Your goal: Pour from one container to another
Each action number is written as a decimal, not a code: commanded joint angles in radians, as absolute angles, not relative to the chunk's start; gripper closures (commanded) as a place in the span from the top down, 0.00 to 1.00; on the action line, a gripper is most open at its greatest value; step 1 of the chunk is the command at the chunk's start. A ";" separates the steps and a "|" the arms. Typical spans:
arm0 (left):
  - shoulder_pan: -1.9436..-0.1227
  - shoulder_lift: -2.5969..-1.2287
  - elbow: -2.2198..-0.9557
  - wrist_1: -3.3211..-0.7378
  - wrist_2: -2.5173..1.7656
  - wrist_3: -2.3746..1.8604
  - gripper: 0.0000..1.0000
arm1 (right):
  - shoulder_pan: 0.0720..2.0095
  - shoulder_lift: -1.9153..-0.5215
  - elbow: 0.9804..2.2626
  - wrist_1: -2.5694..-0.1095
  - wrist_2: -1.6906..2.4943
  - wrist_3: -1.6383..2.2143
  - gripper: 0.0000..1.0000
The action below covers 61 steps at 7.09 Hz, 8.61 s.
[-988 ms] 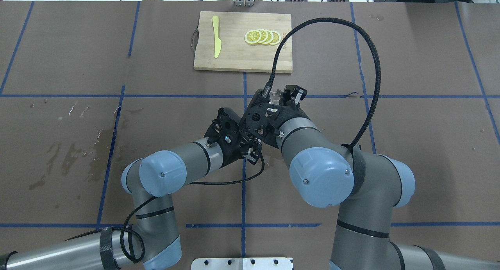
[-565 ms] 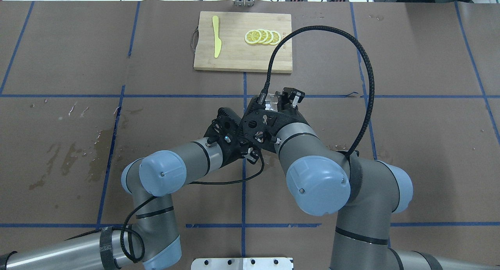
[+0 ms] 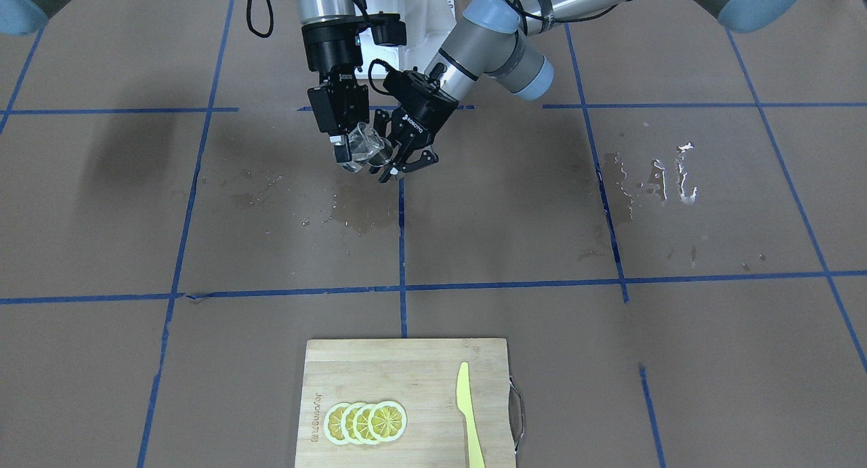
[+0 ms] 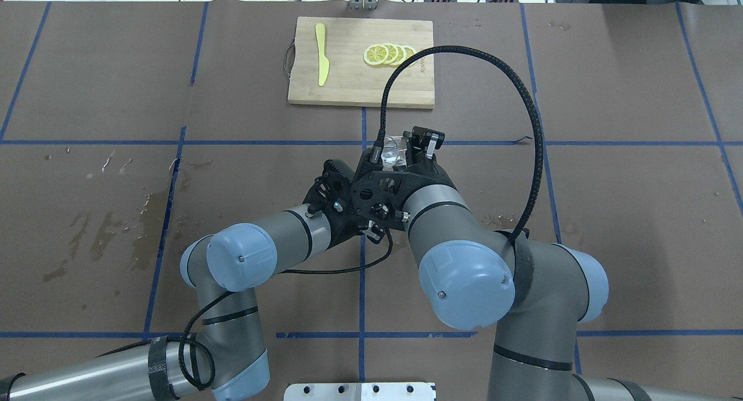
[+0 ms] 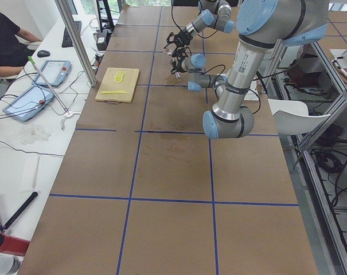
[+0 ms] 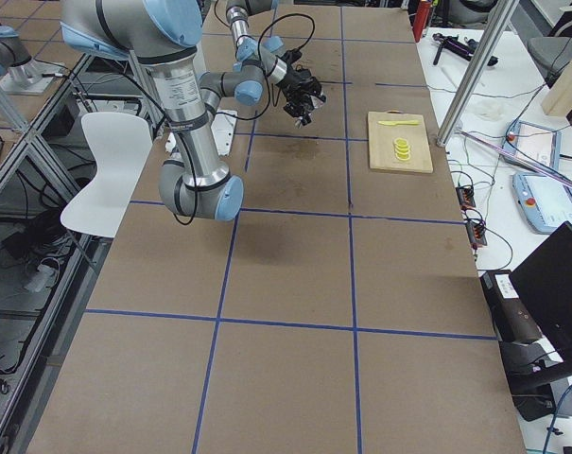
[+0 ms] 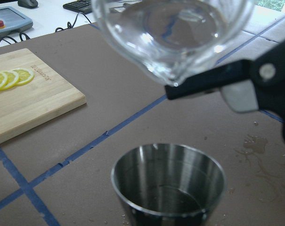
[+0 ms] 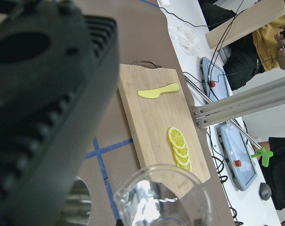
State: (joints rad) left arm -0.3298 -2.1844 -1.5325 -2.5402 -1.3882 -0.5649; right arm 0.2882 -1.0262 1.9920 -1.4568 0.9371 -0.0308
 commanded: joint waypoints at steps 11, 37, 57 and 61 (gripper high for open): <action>-0.330 -2.184 -1.532 -2.540 -1.388 -0.566 0.00 | 0.255 -1.031 1.999 -1.462 0.818 -0.199 0.00; -0.365 -2.189 -1.529 -2.559 -1.408 -0.575 0.00 | 0.305 -1.114 2.117 -1.434 0.808 0.499 0.00; -0.338 -1.539 -1.749 -2.528 -0.631 -1.239 0.00 | 0.492 -1.701 2.069 -1.002 1.051 1.370 0.00; -0.269 -1.540 -1.669 -2.526 -0.554 -1.315 0.00 | 0.480 -1.695 2.066 -1.002 1.046 1.370 0.00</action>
State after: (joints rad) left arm -0.2842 -1.5399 -1.6818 -2.5271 -0.5607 -1.2964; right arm 0.4830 -1.6962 2.0668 -1.0023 1.0487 1.3699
